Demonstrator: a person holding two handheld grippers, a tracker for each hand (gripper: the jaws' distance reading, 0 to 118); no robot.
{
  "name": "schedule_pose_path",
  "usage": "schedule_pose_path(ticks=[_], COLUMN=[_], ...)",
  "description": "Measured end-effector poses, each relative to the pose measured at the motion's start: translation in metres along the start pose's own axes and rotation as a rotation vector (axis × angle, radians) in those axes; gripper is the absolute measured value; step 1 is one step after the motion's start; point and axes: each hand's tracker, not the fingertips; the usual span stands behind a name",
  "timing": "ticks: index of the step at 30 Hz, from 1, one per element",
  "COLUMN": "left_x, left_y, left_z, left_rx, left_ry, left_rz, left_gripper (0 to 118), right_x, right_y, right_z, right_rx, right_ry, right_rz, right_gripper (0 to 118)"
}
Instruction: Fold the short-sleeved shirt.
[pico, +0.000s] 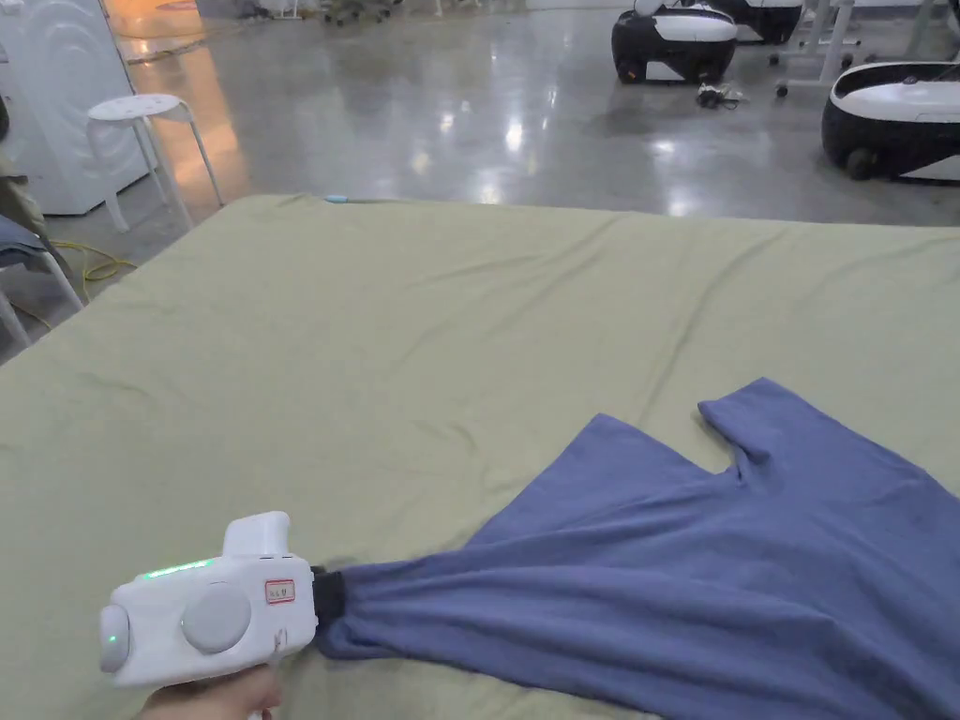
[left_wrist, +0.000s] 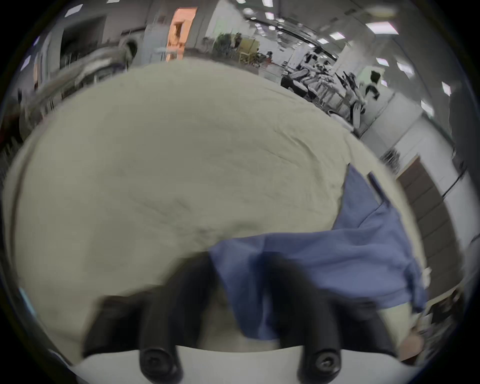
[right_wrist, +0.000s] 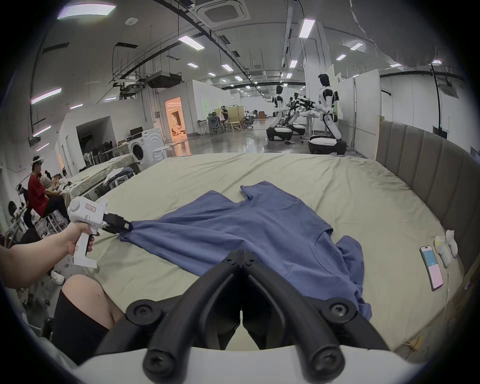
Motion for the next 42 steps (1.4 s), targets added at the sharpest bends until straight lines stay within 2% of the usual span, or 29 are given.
schedule_pose_path(ticks=[1, 4, 7, 11, 12, 13, 15, 16, 17, 18, 19, 21, 23, 25, 26, 27, 28, 29, 30, 31, 34, 37, 38, 42], left_x=[0.0, 0.014, 0.027, 0.036, 0.034, 0.034, 0.035, 0.039, 0.042, 0.044, 0.047, 0.047, 0.045, 0.042, 0.042, 0.04, 0.039, 0.039, 0.04, 0.042, 0.047, 0.047, 0.047, 0.052], left_y=[-0.003, -0.008, -0.013, -0.017, -0.017, -0.018, -0.019, -0.019, -0.019, -0.02, -0.02, -0.02, -0.02, -0.02, -0.021, -0.02, -0.018, -0.018, -0.016, -0.014, -0.008, -0.004, -0.002, 0.018], left_z=[0.0, 0.014, 0.036, 0.07, 0.077, 0.082, 0.089, 0.092, 0.092, 0.092, 0.092, 0.087, 0.084, 0.078, 0.077, 0.076, 0.076, 0.076, 0.076, 0.077, 0.079, 0.086, 0.09, 0.121], left_rx=[0.0, -0.012, 0.057, 0.201, 0.232, 0.253, 0.269, 0.269, 0.263, 0.264, 0.264, 0.257, 0.247, 0.231, 0.225, 0.218, 0.219, 0.221, 0.224, 0.227, 0.25, 0.273, 0.28, 0.373], left_ry=[-0.096, -0.114, -0.157, -0.107, -0.124, -0.134, -0.147, -0.149, -0.155, -0.156, -0.15, -0.145, -0.151, -0.161, -0.16, -0.157, -0.159, -0.158, -0.155, -0.154, -0.162, -0.204, -0.21, -0.205], left_rz=[-0.004, -0.021, -0.094, -0.13, -0.105, -0.08, -0.044, -0.046, -0.055, -0.064, -0.078, -0.098, -0.091, -0.074, -0.074, -0.069, -0.063, -0.063, -0.069, -0.076, -0.101, -0.081, -0.07, -0.107], left_gripper=[1, 1, 1, 1, 1, 1, 1, 1, 1, 1, 1, 1, 1, 1, 1, 1, 1, 1, 1, 1, 1, 1, 1, 1], right_x=[0.001, 0.006, 0.017, 0.036, 0.043, 0.05, 0.078, 0.089, 0.102, 0.116, 0.126, 0.146, 0.163, 0.175, 0.179, 0.179, 0.177, 0.172, 0.168, 0.167, 0.165, 0.163, 0.16, 0.118], right_y=[-0.001, -0.004, 0.01, 0.04, 0.045, 0.048, 0.054, 0.059, 0.064, 0.068, 0.073, 0.083, 0.083, 0.072, 0.065, 0.055, 0.049, 0.049, 0.052, 0.052, 0.055, 0.069, 0.077, 0.126], right_z=[-0.005, -0.022, -0.037, -0.077, -0.094, -0.112, -0.158, -0.18, -0.207, -0.234, -0.254, -0.301, -0.34, -0.367, -0.377, -0.385, -0.383, -0.374, -0.368, -0.364, -0.348, -0.316, -0.3, -0.213], right_rx=[-0.007, -0.061, -0.075, -0.059, -0.049, -0.056, -0.118, -0.156, -0.19, -0.213, -0.207, -0.234, -0.283, -0.34, -0.396, -0.457, -0.421, -0.33, -0.324, -0.317, -0.299, -0.223, -0.195, -0.067], right_ry=[0.004, 0.001, 0.047, 0.022, -0.047, -0.086, -0.09, -0.093, -0.114, -0.133, -0.134, -0.201, -0.263, -0.292, -0.266, -0.252, -0.238, -0.283, -0.261, -0.228, -0.225, -0.185, -0.178, -0.167], right_rz=[-0.003, 0.005, -0.037, 0.041, 0.053, 0.045, -0.004, -0.027, -0.052, -0.054, -0.048, -0.011, -0.022, -0.052, -0.055, -0.053, -0.067, -0.04, -0.02, -0.007, 0.013, -0.04, -0.036, 0.081], right_gripper=[0, 0, 0, 1, 13, 31, 82, 92, 92, 115, 117, 113, 113, 112, 106, 77, 65, 61, 35, 2, 3, 3, 3, 3])
